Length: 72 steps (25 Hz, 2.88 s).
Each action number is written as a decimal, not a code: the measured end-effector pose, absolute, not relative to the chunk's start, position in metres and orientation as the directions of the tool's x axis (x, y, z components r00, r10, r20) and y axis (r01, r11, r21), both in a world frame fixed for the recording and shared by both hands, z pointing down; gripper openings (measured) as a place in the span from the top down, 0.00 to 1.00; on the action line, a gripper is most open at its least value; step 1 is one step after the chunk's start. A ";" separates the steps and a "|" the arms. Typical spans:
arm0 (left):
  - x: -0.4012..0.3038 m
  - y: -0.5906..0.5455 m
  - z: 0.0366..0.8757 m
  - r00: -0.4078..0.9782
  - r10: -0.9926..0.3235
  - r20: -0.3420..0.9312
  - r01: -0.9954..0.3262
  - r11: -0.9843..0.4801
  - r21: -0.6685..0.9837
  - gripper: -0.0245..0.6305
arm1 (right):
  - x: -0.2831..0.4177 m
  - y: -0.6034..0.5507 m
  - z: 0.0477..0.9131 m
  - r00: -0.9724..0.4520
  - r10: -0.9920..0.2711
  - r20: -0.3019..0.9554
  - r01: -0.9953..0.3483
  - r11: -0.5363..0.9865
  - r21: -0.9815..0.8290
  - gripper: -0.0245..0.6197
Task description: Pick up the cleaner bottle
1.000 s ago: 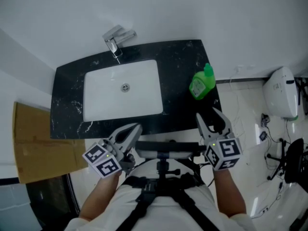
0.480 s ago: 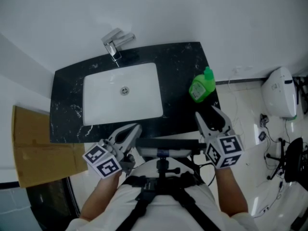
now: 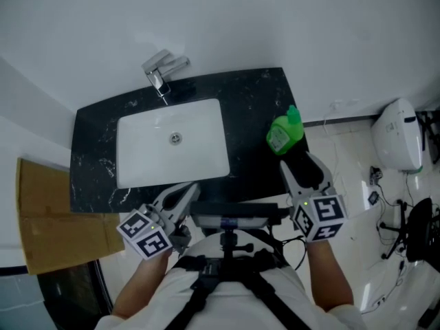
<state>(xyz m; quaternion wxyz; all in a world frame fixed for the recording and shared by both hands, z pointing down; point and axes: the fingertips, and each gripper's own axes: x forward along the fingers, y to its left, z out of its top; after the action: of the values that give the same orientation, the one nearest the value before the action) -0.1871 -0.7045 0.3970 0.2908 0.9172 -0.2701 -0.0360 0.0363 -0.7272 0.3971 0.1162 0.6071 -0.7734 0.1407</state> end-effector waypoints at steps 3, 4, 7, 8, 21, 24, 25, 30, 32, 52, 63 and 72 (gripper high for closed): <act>-0.187 -0.706 0.398 0.850 -0.518 0.099 -0.480 -0.682 0.552 0.96 | 0.044 -0.731 0.397 -0.210 -0.915 0.345 -0.978 0.195 -0.079 0.56; -0.187 -0.706 0.398 0.848 -0.519 0.102 -0.482 -0.680 0.552 0.96 | 0.045 -0.733 0.397 -0.207 -0.916 0.345 -0.978 0.191 -0.079 0.56; -0.189 -0.708 0.398 0.844 -0.526 0.106 -0.490 -0.677 0.549 0.96 | 0.047 -0.736 0.398 -0.206 -0.916 0.343 -0.979 0.190 -0.079 0.55; -0.189 -0.708 0.398 0.843 -0.527 0.106 -0.492 -0.676 0.548 0.96 | 0.048 -0.737 0.398 -0.206 -0.917 0.341 -0.978 0.191 -0.079 0.54; -0.192 -0.717 0.396 0.837 -0.538 0.098 -0.500 -0.680 0.536 0.96 | 0.046 -0.741 0.368 -0.226 -0.921 0.318 -0.974 0.217 -0.064 0.54; -0.193 -0.719 0.396 0.837 -0.538 0.097 -0.500 -0.681 0.536 0.96 | 0.046 -0.741 0.363 -0.230 -0.921 0.315 -0.973 0.225 -0.054 0.54; -0.193 -0.720 0.396 0.838 -0.537 0.097 -0.499 -0.681 0.536 0.96 | 0.046 -0.741 0.363 -0.228 -0.921 0.316 -0.973 0.223 -0.051 0.54; -0.193 -0.721 0.397 0.841 -0.533 0.097 -0.495 -0.683 0.536 0.96 | 0.050 -0.743 0.369 -0.207 -0.922 0.326 -0.978 0.203 -0.045 0.54; -0.193 -0.721 0.397 0.840 -0.533 0.098 -0.496 -0.683 0.536 0.96 | 0.052 -0.743 0.374 -0.195 -0.923 0.332 -0.980 0.193 -0.041 0.54; -0.190 -0.718 0.400 0.842 -0.526 0.119 -0.498 -0.674 0.545 0.96 | 0.065 -0.752 0.454 -0.136 -0.889 0.436 -0.990 0.137 -0.030 0.54; -0.189 -0.720 0.400 0.832 -0.537 0.138 -0.518 -0.664 0.539 0.96 | 0.066 -0.766 0.491 -0.142 -0.874 0.464 -0.988 0.151 -0.018 0.54; -0.191 -0.720 0.402 0.820 -0.553 0.149 -0.536 -0.650 0.538 0.96 | 0.067 -0.772 0.511 -0.148 -0.859 0.490 -0.987 0.161 -0.017 0.54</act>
<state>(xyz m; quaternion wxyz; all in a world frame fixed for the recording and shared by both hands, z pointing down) -0.1914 -0.7200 0.4021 0.2913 0.9083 -0.2999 -0.0144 0.0668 -0.7716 0.5112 0.1879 0.6250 -0.7383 0.1704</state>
